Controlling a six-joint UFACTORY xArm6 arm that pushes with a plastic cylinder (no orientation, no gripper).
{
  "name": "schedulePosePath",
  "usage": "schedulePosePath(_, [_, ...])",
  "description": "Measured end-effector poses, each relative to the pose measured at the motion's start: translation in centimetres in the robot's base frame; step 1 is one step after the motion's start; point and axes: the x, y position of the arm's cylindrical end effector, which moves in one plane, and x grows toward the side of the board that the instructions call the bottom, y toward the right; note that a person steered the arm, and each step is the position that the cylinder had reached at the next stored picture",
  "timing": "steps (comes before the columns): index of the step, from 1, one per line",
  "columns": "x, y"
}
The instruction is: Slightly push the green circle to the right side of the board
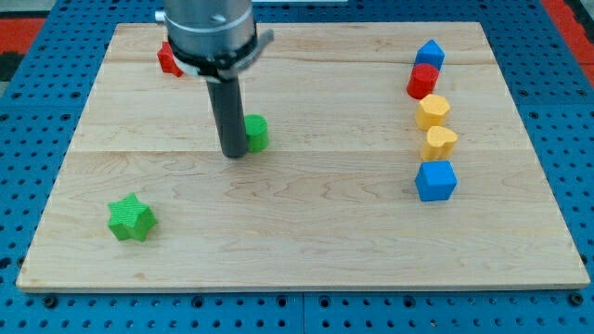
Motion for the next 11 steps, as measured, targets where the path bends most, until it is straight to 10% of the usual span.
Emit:
schedulePosePath(2, [-7.1, 2.2])
schedulePosePath(11, [-5.2, 4.1])
